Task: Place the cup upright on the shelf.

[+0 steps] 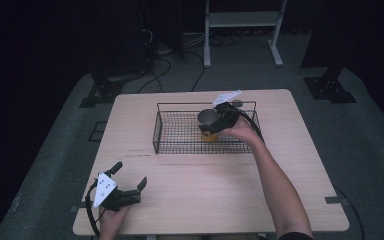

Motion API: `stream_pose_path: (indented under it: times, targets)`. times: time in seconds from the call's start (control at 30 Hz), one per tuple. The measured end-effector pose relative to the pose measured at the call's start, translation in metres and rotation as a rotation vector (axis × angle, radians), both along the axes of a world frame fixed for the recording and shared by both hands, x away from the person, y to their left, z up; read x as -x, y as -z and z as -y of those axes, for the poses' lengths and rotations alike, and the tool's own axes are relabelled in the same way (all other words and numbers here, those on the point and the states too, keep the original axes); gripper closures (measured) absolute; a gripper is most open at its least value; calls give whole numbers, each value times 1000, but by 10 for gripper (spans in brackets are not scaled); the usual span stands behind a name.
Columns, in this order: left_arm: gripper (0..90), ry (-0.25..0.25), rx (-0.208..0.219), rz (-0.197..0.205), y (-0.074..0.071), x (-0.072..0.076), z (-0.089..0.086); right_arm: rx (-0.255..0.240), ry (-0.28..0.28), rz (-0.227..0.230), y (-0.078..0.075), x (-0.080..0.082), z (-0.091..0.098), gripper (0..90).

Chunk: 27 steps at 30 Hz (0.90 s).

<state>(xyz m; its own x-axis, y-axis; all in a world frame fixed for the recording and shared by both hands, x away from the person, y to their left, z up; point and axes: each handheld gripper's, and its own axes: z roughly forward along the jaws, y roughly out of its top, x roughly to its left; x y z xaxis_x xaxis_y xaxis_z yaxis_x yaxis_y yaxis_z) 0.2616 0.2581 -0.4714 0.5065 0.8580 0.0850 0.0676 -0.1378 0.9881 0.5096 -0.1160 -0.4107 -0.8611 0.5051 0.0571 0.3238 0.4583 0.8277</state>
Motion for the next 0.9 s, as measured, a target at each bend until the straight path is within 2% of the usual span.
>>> stream_pose_path:
  times: [0.47,0.7,0.9]
  targets:
    - [0,0,-6,2,0,0,1,-107,41,32,-15,1,9,0]
    - [0,2,-3,6,0,1,1,-137,40,51,-27,8,16,0]
    - [0,4,-4,6,0,1,1,-145,36,65,-35,15,23,0]
